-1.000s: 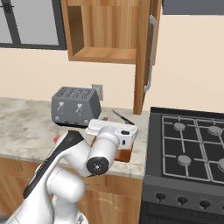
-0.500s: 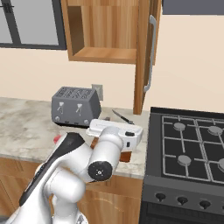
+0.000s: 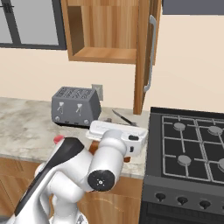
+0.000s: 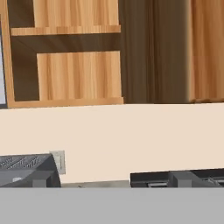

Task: Pick the bread, place it on the cutting board, pick the jam, place it on the counter, and close the cabinet.

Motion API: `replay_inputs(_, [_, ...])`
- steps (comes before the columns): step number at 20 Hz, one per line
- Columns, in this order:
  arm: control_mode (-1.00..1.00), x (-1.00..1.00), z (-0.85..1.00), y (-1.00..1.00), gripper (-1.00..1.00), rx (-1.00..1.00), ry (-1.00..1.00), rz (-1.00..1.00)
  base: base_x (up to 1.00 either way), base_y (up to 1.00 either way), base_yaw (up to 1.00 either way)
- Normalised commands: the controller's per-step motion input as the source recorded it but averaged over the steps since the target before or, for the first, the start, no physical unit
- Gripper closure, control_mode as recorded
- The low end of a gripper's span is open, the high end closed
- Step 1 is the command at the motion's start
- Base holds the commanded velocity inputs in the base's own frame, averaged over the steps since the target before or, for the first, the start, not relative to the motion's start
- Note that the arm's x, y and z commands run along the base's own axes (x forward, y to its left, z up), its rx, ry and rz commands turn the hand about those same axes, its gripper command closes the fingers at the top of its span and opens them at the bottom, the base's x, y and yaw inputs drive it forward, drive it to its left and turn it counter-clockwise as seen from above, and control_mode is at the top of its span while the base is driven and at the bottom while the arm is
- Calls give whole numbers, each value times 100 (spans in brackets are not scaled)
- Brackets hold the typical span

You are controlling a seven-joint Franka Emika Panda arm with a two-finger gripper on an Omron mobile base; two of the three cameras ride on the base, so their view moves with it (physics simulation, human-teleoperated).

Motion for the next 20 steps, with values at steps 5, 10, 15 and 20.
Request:
replay_inputs(5, [-100, -38, 23, -12, -100, 0, -1, 0, 0, 0, 0])
replay_inputs(10, [-100, -32, 23, -12, -100, 0, -1, 0, 0, 0, 0])
replay_inputs(15, [-100, -23, 24, -12, -100, 0, 0, 0, 0, 0, 0])
replay_inputs(20, [-100, -20, 17, -8, -100, 0, 0, 0, 0, 0, 0])
